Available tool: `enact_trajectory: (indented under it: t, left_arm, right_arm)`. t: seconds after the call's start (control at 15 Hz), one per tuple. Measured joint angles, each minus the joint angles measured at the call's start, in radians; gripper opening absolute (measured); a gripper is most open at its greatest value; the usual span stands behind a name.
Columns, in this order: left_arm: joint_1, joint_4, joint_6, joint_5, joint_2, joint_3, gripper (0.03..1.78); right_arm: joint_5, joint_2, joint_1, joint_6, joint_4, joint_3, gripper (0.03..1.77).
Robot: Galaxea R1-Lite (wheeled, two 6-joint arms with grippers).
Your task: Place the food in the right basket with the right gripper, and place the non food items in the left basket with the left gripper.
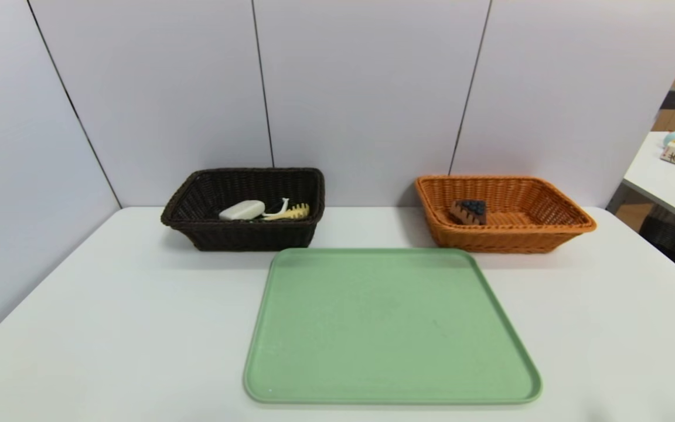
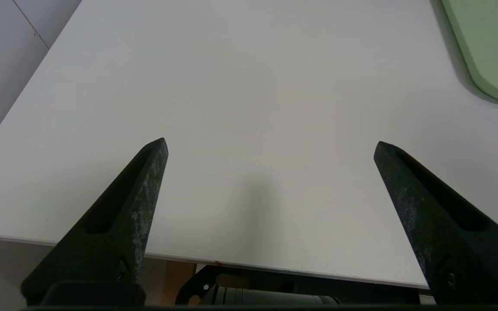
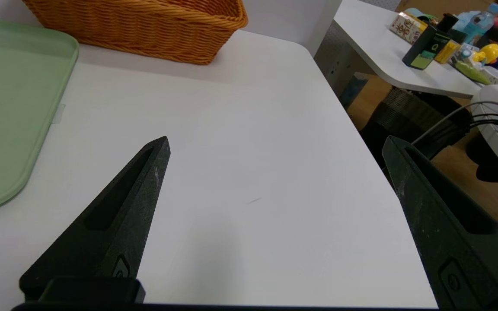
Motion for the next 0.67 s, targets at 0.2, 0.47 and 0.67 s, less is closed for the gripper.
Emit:
enact_trajectory:
  t: [0.2, 0.47, 0.67]
  left_arm:
    - [-0.004, 0.031, 0.013, -0.015, -0.044, -0.005, 1.69]
    - [-0.004, 0.026, 0.016, -0.018, -0.058, 0.003, 1.69]
    - [-0.004, 0.016, 0.034, -0.015, -0.059, 0.037, 1.69]
  right_arm:
    - [0.003, -0.073, -0.018, 0.021, -0.001, 0.047, 1.7]
    - [0.055, -0.159, -0.022, 0.049, 0.003, 0.074, 1.7]
    - [0.076, -0.231, -0.03, 0.066, 0.079, 0.084, 1.7]
